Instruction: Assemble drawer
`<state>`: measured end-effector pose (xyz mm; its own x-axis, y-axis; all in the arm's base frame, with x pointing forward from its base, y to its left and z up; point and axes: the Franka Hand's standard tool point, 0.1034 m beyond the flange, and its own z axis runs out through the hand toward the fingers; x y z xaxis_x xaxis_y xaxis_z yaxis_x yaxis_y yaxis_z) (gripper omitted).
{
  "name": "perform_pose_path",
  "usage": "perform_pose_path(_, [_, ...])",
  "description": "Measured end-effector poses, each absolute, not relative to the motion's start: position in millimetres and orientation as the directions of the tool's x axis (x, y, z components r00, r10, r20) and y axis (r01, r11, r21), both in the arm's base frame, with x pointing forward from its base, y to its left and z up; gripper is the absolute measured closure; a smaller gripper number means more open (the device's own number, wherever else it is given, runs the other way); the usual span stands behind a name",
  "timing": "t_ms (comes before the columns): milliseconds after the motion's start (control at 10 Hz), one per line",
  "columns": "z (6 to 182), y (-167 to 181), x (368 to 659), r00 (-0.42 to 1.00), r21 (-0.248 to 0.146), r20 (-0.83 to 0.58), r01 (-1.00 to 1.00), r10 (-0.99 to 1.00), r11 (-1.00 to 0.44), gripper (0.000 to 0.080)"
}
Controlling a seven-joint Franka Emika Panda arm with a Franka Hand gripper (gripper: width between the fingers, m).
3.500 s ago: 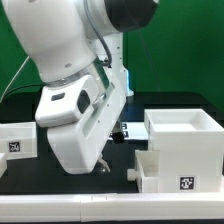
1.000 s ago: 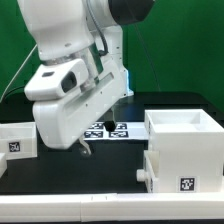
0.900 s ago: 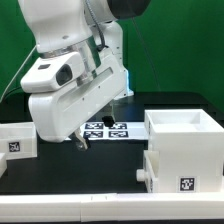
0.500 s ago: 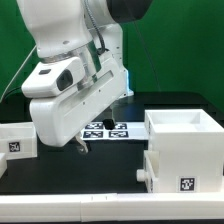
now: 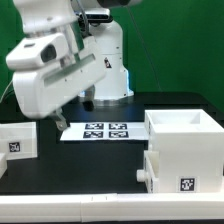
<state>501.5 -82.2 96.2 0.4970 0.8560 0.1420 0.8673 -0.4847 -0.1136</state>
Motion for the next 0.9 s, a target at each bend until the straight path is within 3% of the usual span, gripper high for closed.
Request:
perform_pose_path(500, [93.6,-83.3,497.7,0.486,-0.107,0.141,0.873,0.862,-0.475,0.0151])
perform_pose_path(600, [91.1,-91.9,493.6,0.389,-0.048,0.132,0.921,0.912,-0.386,0.0151])
perform_pose_path(900, [93.6,-138.8,464.6,0.111,0.027,0.063,0.993,0.992,-0.113,0.0151])
